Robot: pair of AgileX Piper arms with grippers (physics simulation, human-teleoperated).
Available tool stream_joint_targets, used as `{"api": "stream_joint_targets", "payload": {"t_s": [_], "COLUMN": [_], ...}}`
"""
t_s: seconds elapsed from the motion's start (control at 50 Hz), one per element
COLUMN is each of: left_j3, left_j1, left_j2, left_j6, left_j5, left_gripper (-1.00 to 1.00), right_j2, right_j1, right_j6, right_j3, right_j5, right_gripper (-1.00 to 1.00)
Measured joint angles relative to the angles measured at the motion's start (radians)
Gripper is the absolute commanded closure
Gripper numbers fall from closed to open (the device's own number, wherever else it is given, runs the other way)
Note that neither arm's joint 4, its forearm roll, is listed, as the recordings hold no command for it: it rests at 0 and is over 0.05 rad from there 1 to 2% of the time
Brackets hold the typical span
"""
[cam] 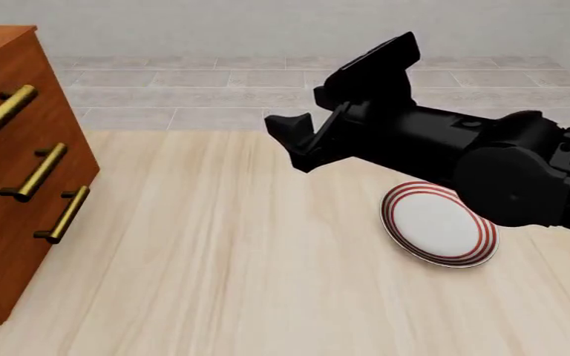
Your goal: Put the bowl on top of the cabinet.
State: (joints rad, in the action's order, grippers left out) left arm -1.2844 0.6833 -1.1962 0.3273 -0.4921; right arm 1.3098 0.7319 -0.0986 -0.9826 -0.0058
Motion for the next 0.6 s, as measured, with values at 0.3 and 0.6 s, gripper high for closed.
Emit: {"api": "stream_joint_targets", "payload": {"t_s": [0.3, 0.6], "left_j3": [-0.010, -0.019], "left_j1": [0.014, 0.006], "left_j2": [-0.003, -0.004], "left_j6": [-0.002, -0.009], "left_j5": [0.000, -0.002], "left_gripper": [-1.00, -1.00], "right_j2": [-0.009, -0.017], "right_j1": [-0.002, -0.003], "right_j6": [-0.002, -0.003], "right_j3": [0.000, 0.000], "right_j5": [0.004, 0.008], "right_gripper": [-1.00, -1.00]}}
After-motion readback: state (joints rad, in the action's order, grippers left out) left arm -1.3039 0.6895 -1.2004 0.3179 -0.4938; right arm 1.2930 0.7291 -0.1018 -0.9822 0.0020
